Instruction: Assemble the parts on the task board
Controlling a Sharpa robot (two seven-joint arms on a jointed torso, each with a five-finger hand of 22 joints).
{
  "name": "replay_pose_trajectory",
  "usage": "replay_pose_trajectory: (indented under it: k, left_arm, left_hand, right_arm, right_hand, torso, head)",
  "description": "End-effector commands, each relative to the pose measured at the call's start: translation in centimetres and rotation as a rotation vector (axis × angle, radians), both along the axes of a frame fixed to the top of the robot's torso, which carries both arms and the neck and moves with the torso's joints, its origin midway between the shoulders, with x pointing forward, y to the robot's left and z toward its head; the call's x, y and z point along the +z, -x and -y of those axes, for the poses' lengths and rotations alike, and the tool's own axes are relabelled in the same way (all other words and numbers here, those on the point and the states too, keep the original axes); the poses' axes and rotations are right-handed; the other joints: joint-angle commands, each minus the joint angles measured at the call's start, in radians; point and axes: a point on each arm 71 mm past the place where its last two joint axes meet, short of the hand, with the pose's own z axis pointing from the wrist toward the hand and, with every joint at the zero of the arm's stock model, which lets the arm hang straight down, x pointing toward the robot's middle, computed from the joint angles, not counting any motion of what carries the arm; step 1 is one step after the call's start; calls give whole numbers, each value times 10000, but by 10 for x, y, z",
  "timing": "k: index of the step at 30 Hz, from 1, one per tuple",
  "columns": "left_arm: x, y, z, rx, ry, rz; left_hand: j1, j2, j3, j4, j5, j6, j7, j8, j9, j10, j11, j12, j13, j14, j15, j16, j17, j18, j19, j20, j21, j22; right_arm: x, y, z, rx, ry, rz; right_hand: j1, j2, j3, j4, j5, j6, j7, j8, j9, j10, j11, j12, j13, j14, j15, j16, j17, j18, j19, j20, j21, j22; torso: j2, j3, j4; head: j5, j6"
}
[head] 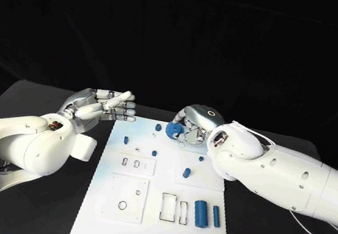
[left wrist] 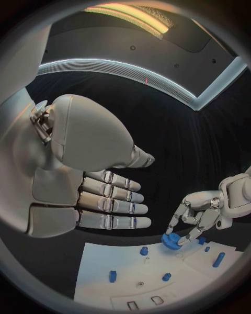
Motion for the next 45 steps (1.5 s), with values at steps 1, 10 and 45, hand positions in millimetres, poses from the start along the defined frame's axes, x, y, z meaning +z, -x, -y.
replay_pose_trajectory:
  k: [1,10,45]
  left_arm:
    - [1,0,3,-186,101,56]
    - [1,0,5,-231,116,54]
    - [2,1,6,-251,120,48]
  left_hand:
    - [77,33,17,-56,-44,46,27,-62,-2,65,10,-41,5,-4,37,-40,11,126,17,-13,12,-15]
    - [77,33,17,-56,-44,46,27,-62,-2,65,10,-41,5,-4,37,-40,11,126,17,-13,12,-15]
    - [99,54,11,-70,-45,54,24,-75,-3,72,8,-56,5,-2,37,-60,13,126,16,-13,12,-20]
  right_arm:
    - [4,2,-12,106,132,663]
    - [-6,-3,-46,377,247,454]
    - [-34,-13,-56,-77,709,-268]
  right_hand:
    - [-152,-3,94,-10,29,274,-198,40,129,80,-4,49,1262,889,-91,47,1948,-123,459,-63,18,1840]
    - [-165,-9,188,3,8,266,-198,11,129,80,-7,46,1265,890,-96,48,1953,-121,454,-70,12,1836]
    - [-917,-449,340,417,-990,-787,199,-802,-63,-482,349,-625,624,877,193,31,1916,-62,275,149,-194,1640]
  torso:
    - [-3,-20,2]
    - [18,-11,13]
    - [15,2,8]
  head:
    - [12,-9]
    - [-18,14]
    - [12,-48]
